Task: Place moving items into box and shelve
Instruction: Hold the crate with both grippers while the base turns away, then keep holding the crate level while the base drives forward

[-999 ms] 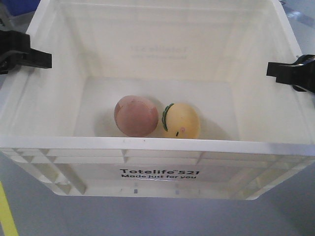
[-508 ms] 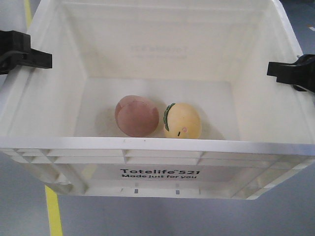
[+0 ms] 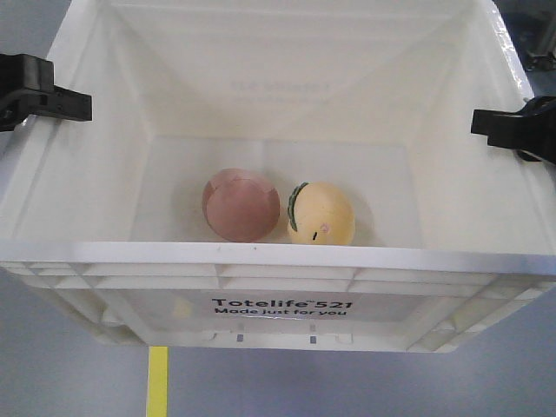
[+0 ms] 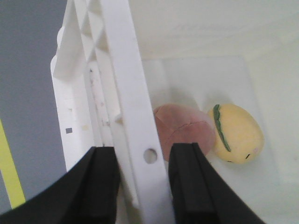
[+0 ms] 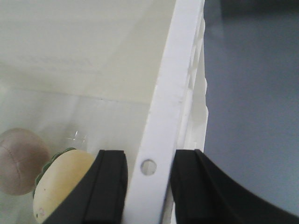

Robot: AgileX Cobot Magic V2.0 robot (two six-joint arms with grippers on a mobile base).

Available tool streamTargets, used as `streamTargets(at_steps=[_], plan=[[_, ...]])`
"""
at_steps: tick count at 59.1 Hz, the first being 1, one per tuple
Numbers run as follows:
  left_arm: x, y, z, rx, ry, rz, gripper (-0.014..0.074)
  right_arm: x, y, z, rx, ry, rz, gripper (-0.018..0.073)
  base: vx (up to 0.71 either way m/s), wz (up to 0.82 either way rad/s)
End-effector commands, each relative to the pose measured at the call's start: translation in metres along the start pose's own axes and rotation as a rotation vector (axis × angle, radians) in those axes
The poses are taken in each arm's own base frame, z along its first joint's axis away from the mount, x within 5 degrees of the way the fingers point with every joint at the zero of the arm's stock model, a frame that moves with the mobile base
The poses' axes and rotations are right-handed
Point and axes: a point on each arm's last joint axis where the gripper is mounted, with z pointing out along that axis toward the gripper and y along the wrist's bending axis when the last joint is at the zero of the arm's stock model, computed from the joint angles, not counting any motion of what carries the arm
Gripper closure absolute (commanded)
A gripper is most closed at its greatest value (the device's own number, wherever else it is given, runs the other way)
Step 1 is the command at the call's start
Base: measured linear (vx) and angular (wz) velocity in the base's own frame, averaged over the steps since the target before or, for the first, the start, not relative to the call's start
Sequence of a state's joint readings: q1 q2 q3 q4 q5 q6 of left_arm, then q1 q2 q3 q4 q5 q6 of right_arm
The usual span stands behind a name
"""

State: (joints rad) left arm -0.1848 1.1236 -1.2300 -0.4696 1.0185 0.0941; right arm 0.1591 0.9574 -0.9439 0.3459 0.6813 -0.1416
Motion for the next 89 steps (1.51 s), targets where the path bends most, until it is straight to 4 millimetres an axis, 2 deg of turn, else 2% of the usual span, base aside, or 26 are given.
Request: streamTargets(at_steps=[1,89], plan=[[-0.0159,-0.0186,-0.0228,0.100,-0.184,0.004,0.0603,-0.0258,0.0064,-0.0174,-0.026,-0.212,0.031,0.0565,0.16,0.44],[-0.0159,-0.0186,-0.0228,0.100,-0.184,0.004,0.0603,-0.0257,0.0063,-0.0174,-0.025,-0.212,0.031,0.0565,0.20,0.22]])
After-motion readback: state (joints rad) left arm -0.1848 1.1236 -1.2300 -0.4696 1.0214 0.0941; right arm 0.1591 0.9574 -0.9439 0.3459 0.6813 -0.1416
